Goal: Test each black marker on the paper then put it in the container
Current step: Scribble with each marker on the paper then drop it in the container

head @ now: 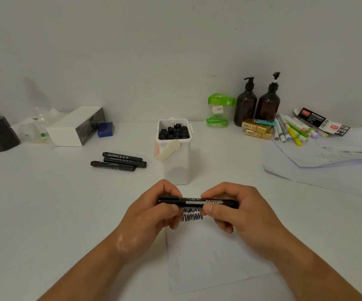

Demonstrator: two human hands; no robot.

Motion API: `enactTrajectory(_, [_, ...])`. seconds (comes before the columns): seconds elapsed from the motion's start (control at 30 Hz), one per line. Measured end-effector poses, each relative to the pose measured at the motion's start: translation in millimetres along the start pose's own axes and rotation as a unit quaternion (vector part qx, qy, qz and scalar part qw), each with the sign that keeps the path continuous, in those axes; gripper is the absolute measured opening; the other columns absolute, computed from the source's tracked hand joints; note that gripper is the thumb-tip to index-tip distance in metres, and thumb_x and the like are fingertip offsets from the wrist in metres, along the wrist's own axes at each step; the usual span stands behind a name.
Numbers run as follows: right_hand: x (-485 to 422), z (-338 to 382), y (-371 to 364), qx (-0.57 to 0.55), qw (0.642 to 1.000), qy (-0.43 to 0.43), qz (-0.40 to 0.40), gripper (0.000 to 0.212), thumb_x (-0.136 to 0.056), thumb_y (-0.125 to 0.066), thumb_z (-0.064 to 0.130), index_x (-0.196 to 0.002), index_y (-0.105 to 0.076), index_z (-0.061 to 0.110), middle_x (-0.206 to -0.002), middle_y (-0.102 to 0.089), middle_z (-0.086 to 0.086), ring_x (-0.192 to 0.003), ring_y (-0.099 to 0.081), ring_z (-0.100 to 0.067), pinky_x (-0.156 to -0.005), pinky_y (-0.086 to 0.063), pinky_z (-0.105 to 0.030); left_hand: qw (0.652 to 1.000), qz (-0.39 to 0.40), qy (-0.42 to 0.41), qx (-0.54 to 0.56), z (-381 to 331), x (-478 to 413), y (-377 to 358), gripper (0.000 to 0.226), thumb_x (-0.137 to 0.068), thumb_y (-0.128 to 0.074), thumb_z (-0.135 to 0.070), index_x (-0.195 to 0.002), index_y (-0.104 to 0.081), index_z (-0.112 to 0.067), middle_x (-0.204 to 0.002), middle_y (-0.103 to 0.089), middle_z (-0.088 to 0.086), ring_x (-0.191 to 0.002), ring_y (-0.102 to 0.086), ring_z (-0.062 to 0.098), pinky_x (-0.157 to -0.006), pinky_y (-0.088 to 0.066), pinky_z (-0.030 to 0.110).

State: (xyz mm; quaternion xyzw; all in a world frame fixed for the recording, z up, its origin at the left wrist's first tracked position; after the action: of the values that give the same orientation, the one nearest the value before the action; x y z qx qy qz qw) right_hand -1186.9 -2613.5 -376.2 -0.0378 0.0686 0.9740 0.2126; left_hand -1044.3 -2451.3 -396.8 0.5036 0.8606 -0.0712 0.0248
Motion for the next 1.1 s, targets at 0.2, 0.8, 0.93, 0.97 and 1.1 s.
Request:
enactTrajectory(0.2, [1.7, -1.1, -12.5, 0.068, 0.997, 0.020, -0.026, 0.010, -0.076, -0.073, 0.029, -0.084, -0.069, 0.031, -0.064, -0.068, 0.008, -0.049, -0.050, -0.006, -0.051, -0.040, -0.017, 0.985, -0.075, -0.015, -0.156, 3.3, 0.5, -7.0, 0.035, -0.075, -0.070, -0.049, -0.089, -0.053, -0.022, -0.063, -0.052, 0.002, -0.061, -0.043, 0.021, -0.058, -0.038, 0.035])
enactTrajectory(0.8, [11.4, 12.7, -40.4, 0.086, 0.984, 0.088, -0.131, 0.014, -0.067, -0.076, 0.026, -0.075, -0.065, 0.027, -0.056, -0.063, 0.016, -0.047, -0.053, 0.000, -0.049, -0.037, -0.005, 0.943, -0.311, -0.046, -0.110, 0.0, -0.1, -33.8, 0.034, -0.077, -0.049, -0.040, -0.057, -0.032, -0.018, -0.051, -0.031, -0.001, -0.049, -0.030, 0.020, -0.052, -0.030, 0.039])
enactTrajectory(0.93, [13.1, 15.1, -40.6, 0.089, 0.983, 0.091, -0.132, 0.014, -0.067, -0.075, 0.027, -0.076, -0.065, 0.029, -0.055, -0.062, 0.017, -0.047, -0.053, 0.000, -0.050, -0.037, -0.005, 0.944, -0.309, -0.048, -0.104, -1.5, 1.5, -34.8, 0.033, -0.079, -0.049, -0.037, -0.055, -0.032, -0.022, -0.050, -0.031, -0.002, -0.045, -0.030, 0.016, -0.049, -0.030, 0.033])
enactTrajectory(0.97, [13.7, 15.5, -40.8, 0.092, 0.983, 0.093, -0.131, 0.014, -0.067, -0.075, 0.027, -0.076, -0.065, 0.029, -0.055, -0.062, 0.018, -0.048, -0.053, 0.000, -0.049, -0.037, -0.004, 0.946, -0.306, -0.049, -0.098, -1.6, 2.0, -34.9, 0.033, -0.080, -0.049, -0.036, -0.055, -0.032, -0.022, -0.050, -0.030, -0.001, -0.044, -0.030, 0.016, -0.048, -0.029, 0.032])
enactTrajectory(1.1, [15.5, 15.5, -42.4, 0.097, 0.981, 0.104, -0.134, 0.014, -0.068, -0.076, 0.026, -0.075, -0.064, 0.030, -0.057, -0.064, 0.017, -0.049, -0.056, 0.000, -0.050, -0.038, -0.003, 0.951, -0.294, -0.053, -0.084, -2.4, 1.7, -34.7, 0.035, -0.081, -0.050, -0.036, -0.056, -0.031, -0.022, -0.052, -0.030, 0.001, -0.043, -0.029, 0.017, -0.045, -0.029, 0.032])
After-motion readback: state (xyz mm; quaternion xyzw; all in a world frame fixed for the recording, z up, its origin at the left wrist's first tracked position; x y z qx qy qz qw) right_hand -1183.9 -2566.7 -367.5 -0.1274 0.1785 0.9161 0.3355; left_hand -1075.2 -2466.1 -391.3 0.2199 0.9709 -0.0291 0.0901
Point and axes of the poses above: each hand's wrist, its own x-axis away from the middle knuckle, its own y-axis out of the back of the hand, z = x × y, the point moved 1 cm from there along -x, towards the middle knuckle
